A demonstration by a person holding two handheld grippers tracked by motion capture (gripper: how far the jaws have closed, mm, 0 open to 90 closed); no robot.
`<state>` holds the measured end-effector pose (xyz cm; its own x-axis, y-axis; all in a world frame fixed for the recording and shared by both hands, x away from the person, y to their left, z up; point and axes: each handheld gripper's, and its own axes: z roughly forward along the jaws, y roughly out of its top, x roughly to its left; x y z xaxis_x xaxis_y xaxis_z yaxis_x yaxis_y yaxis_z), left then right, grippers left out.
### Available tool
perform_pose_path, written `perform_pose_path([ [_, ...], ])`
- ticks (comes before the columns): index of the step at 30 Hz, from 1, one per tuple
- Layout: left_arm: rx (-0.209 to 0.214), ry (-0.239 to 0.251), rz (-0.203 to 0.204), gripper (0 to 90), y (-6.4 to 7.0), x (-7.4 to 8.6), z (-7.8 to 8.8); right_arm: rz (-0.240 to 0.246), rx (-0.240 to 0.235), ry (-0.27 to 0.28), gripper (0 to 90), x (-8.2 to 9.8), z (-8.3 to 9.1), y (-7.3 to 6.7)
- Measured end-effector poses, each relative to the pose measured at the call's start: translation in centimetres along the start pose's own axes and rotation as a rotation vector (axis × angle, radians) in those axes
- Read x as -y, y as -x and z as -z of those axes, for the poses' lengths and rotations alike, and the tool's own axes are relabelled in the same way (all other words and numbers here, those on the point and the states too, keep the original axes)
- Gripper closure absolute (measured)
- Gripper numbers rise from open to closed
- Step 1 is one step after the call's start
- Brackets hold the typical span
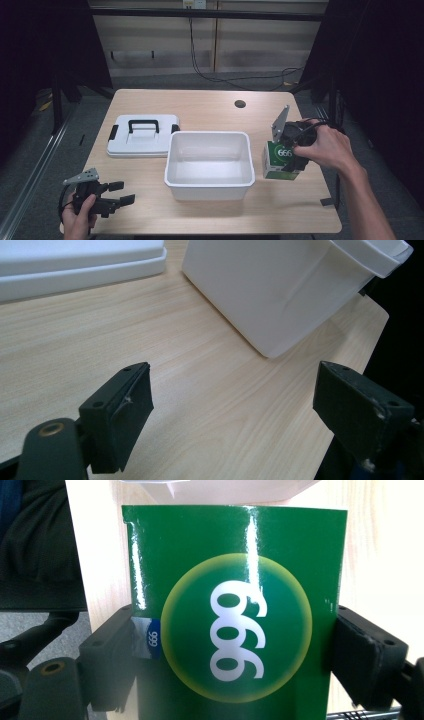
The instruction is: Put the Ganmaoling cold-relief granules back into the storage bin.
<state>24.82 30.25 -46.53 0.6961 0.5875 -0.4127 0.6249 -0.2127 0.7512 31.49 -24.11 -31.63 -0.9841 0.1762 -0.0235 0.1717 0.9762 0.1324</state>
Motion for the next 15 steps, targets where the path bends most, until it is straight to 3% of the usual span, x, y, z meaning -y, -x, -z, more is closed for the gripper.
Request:
perform_pose_path([
  [15, -0.001, 0.0, 0.001, 16.1, 0.0, 0.0, 0.0, -0.008, 0.026, 0.01, 16.0, -0.2, 2.6, 0.0],
])
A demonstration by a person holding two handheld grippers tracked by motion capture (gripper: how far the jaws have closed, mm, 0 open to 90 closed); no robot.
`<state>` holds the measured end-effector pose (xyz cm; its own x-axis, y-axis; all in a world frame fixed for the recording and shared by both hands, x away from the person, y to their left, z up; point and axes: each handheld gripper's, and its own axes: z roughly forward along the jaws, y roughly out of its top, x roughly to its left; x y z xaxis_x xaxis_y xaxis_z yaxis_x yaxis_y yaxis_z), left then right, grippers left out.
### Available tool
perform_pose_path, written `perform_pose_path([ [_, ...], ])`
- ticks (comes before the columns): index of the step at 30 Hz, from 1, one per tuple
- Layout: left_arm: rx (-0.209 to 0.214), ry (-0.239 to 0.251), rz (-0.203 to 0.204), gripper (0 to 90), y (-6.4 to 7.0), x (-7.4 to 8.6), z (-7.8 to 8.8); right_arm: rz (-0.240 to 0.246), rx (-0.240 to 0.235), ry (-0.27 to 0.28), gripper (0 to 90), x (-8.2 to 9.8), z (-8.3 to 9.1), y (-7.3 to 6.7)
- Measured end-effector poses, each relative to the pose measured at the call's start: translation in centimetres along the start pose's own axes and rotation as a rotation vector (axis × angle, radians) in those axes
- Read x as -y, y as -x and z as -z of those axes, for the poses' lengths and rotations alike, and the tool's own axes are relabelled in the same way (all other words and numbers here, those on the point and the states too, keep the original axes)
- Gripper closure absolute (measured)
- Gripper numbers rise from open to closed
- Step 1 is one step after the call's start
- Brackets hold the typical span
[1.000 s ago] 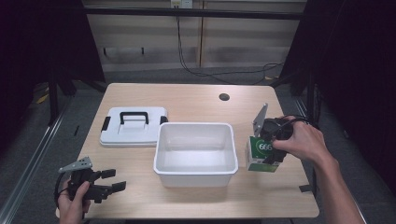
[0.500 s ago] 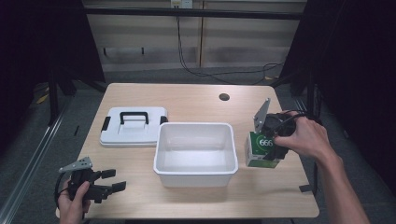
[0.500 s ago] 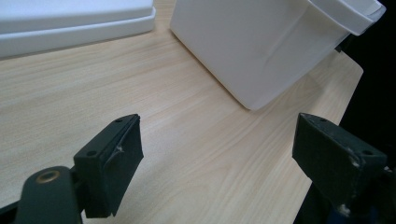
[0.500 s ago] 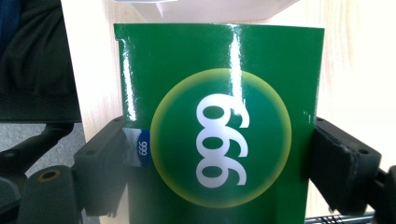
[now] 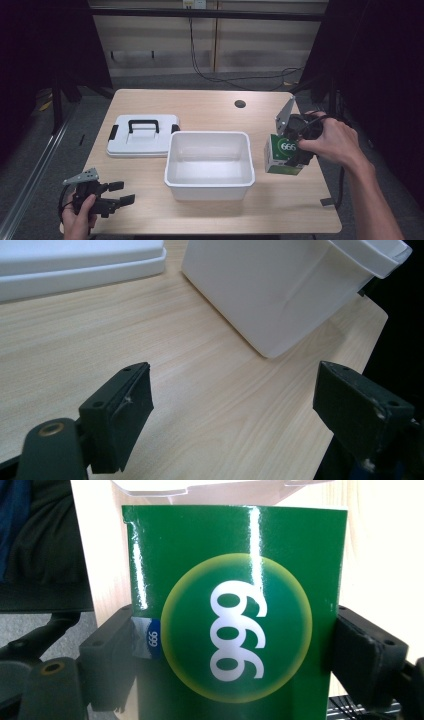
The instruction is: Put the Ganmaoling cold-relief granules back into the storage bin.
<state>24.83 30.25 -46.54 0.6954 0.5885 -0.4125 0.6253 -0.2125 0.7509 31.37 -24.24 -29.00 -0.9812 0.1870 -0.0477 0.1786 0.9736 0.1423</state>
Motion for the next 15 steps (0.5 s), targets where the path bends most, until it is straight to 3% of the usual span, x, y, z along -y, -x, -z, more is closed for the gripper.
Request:
perform_pose_path([
  [15, 0.003, -0.002, -0.003, 16.1, 0.0, 0.0, 0.0, 0.014, 0.006, 0.021, 16.0, -1.0, 1.6, -0.1],
])
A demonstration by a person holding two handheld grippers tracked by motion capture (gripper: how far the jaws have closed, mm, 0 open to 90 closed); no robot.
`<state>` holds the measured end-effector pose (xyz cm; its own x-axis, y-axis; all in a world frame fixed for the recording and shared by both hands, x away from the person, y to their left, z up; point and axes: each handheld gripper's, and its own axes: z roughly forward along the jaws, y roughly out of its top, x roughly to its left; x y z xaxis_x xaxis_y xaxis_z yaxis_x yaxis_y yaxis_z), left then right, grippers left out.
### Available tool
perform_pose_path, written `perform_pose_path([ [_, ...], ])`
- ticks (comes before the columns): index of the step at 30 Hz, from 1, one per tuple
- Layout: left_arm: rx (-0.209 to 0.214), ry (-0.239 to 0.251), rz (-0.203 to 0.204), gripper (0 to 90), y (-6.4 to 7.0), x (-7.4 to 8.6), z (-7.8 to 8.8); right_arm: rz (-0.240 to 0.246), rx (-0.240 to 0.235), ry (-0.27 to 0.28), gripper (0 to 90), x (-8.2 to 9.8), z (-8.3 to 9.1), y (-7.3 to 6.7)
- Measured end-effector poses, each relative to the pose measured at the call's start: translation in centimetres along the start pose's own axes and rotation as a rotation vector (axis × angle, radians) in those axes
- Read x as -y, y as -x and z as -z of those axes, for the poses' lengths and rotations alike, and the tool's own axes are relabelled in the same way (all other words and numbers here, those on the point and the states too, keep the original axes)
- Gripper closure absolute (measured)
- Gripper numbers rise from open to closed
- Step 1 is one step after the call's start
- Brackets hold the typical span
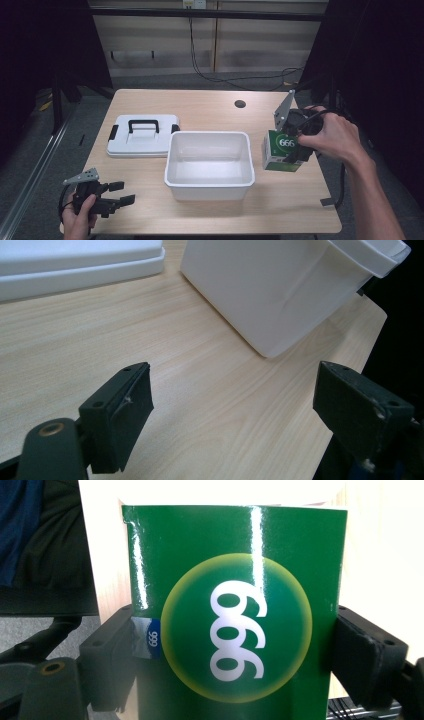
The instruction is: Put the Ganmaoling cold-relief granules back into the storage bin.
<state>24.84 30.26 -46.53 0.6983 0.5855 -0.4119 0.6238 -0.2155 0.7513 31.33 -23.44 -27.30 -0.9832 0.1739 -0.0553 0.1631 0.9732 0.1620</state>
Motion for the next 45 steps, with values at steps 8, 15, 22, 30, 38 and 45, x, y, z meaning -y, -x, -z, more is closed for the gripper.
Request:
perform_pose_path([
  [8, -0.001, 0.003, 0.004, 16.1, 0.0, 0.0, 0.0, 0.022, -0.018, -0.017, 16.0, -2.1, -0.6, 0.3],
  [15, 0.001, -0.003, 0.002, 16.1, 0.0, 0.0, 0.0, 0.036, -0.024, -0.016, 15.9, -4.0, -0.4, 0.8],
  [22, 0.002, -0.001, 0.003, 16.1, 0.0, 0.0, 0.0, 0.048, -0.028, -0.013, 15.9, -5.9, -0.2, 1.3],
  [30, 0.004, -0.002, 0.002, 16.1, 0.0, 0.0, 0.0, 0.053, -0.035, -0.006, 15.9, -7.4, -0.2, 1.6],
  [38, 0.002, -0.005, 0.005, 16.1, -0.1, 0.0, -0.1, 0.063, -0.053, 0.005, 15.9, -9.2, -1.1, 1.8],
  [45, 0.004, -0.003, 0.003, 16.1, 0.0, 0.0, 0.0, 0.081, -0.064, 0.008, 15.8, -10.8, -1.8, 1.8],
])
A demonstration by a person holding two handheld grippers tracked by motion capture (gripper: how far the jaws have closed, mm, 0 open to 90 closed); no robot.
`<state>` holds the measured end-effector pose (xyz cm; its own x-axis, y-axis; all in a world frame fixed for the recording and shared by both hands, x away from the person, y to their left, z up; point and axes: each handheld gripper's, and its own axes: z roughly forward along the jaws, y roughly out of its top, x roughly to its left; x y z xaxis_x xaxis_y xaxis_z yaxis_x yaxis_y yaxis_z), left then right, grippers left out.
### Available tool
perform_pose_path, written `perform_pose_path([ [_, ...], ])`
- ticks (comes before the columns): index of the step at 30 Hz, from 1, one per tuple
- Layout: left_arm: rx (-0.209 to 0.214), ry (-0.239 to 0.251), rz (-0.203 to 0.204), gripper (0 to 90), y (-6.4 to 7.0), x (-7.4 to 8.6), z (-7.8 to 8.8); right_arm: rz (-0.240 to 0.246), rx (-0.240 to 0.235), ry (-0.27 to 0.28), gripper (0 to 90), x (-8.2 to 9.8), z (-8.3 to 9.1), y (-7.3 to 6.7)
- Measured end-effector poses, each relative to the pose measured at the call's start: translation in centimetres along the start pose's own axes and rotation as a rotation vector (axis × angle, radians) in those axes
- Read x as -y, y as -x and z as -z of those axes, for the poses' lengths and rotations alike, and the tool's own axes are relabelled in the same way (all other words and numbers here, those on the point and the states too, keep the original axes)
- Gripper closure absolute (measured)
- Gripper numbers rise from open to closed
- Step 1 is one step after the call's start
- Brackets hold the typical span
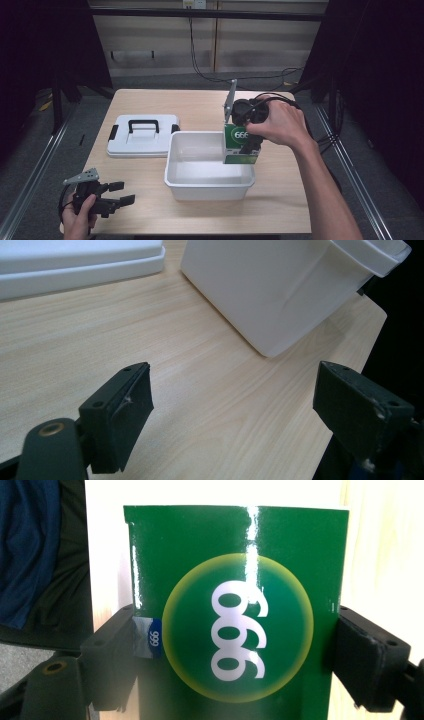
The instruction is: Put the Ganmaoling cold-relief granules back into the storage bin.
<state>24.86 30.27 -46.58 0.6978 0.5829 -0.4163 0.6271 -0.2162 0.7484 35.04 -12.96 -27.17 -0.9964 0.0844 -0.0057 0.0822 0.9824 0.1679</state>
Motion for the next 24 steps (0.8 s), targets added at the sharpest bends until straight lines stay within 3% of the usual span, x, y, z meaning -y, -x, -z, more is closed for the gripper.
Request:
perform_pose_path([
  [15, 0.001, 0.003, 0.004, 16.1, 0.0, 0.0, 0.0, 0.031, -0.009, -0.031, 15.8, -1.9, -2.8, 0.5],
  [24, 0.001, 0.005, 0.003, 16.1, 0.0, 0.0, 0.0, 0.031, -0.037, -0.051, 15.8, -1.9, -5.0, 1.0],
])
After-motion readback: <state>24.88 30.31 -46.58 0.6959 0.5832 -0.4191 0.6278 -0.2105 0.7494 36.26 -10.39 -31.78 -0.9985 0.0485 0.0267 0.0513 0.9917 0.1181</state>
